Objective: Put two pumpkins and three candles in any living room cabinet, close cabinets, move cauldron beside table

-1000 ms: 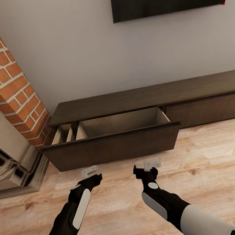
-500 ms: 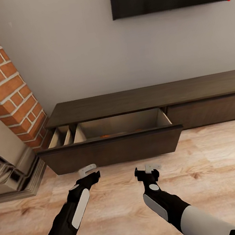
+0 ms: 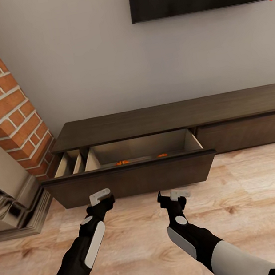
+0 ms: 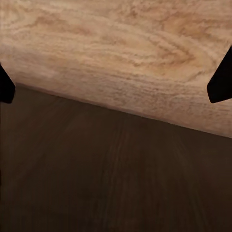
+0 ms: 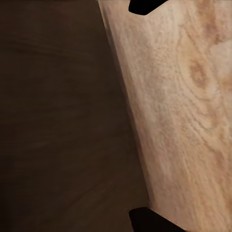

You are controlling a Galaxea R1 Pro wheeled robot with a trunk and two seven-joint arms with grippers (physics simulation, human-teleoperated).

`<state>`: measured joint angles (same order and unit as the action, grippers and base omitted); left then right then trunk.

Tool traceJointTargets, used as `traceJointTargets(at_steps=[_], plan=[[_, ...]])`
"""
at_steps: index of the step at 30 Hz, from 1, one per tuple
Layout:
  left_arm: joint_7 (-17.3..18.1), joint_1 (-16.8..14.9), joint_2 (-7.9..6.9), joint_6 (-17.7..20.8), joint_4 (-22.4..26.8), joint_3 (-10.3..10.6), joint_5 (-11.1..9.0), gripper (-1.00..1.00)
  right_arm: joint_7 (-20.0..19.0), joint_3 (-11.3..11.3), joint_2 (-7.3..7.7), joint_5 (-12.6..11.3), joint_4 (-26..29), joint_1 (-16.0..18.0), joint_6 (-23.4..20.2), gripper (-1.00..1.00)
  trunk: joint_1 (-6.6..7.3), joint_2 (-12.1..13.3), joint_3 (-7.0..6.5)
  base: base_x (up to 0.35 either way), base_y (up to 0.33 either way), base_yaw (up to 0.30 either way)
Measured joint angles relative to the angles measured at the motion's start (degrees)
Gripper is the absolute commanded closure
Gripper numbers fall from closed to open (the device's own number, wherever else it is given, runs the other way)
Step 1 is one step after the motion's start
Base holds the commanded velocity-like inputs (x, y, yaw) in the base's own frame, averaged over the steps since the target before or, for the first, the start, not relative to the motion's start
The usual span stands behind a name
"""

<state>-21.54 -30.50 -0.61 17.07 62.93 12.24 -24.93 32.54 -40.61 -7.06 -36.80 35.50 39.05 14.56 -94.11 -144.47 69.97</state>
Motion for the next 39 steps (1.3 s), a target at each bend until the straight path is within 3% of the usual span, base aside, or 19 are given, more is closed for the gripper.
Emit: traceJointTargets(at_steps=[3, 6, 23, 34, 39], plan=[[-0.02, 0.03, 0.04, -1.56, -0.02, 0.1, 1.96, -1.0, -0.04, -0.07, -0.01, 0.03, -0.02, 0.01, 0.14, -1.0, 0.01, 0.0, 0.0, 0.112, 0.0, 0.0], [-0.02, 0.04, 0.05, -1.91, -0.01, 0.13, 2.51, -1.0, -0.05, -0.1, -0.02, 0.04, -0.07, 0.02, 0.14, -1.0, 0.03, 0.0, 0.0, 0.249, 0.0, 0.0], [0.05, 0.08, 0.05, -2.12, -0.05, 0.14, 2.67, -1.0, -0.06, -0.12, -0.02, 0.05, -0.09, -0.01, 0.1, -1.0, 0.02, 0.0, 0.0, 0.146, 0.0, 0.0], [0.57, 0.21, 0.04, -2.12, -0.02, 0.13, 3.01, -1.0, -0.26, -0.11, -0.02, 0.15, -0.14, 0.0, 0.67, -1.0, 0.0, 0.0, 0.0, 0.016, 0.0, 0.0], [0.75, 0.22, 0.01, -2.11, -0.01, 0.13, 3.07, -1.0, -4.35, 0.09, 0.02, 0.16, -3.38, 0.0, 3.55, -1.0, 0.0, 0.0, 0.0, 0.0, 0.0, 0.0]])
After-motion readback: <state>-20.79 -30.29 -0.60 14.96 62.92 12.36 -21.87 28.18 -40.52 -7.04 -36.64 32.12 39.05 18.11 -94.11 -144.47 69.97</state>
